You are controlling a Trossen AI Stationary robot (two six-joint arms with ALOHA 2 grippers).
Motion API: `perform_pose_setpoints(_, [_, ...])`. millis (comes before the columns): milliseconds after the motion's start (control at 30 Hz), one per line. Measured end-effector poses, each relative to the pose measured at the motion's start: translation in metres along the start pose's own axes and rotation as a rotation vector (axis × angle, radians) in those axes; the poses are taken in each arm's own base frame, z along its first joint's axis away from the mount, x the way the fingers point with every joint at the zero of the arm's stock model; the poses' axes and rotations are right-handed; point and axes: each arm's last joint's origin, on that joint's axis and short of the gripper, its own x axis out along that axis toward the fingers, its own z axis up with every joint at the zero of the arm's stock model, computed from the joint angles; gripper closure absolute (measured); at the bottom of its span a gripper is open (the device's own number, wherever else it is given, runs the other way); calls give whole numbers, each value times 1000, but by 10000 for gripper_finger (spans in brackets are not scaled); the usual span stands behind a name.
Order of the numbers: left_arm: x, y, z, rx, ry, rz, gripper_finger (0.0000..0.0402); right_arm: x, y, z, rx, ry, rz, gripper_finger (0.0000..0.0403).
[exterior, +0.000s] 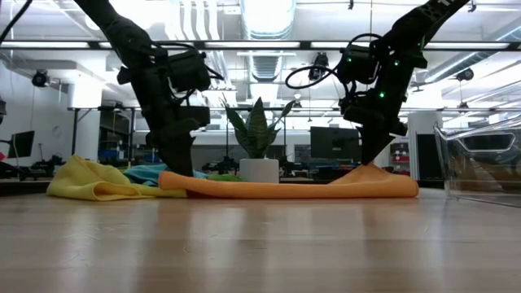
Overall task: Roll microfiber towels into tight, uniform cylinder then place into a basket
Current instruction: Fold the orange microfiber cloth
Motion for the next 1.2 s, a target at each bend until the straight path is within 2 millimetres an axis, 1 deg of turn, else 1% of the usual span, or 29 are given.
perform_pose_setpoints(167, [0, 0, 0, 0, -1, 7, 273, 0, 0, 0, 0, 0, 0, 394])
perform_pose_setpoints(333, [0, 1, 0, 0, -4, 31, 291, 0, 0, 0, 0, 0, 0, 394])
perform_pose_setpoints(433, [0, 1, -1, 4, -2, 35, 293, 0, 0, 0, 0, 0, 0, 394])
perform_pose_setpoints(633, [0, 3, 0, 10, -12, 107, 293, 0, 0, 0, 0, -2, 1, 394])
perform_pose_setpoints(867, [1, 3, -2, 11, -10, 108, 293, 0, 0, 0, 0, -3, 5, 394])
perform_pose_setpoints(1067, [12, -1, 0, 37, -23, 100, 293, 0, 0, 0, 0, -5, 5, 394])
perform_pose_setpoints(1200, [18, -2, 0, 45, 3, 103, 293, 0, 0, 1, 0, -6, 5, 394])
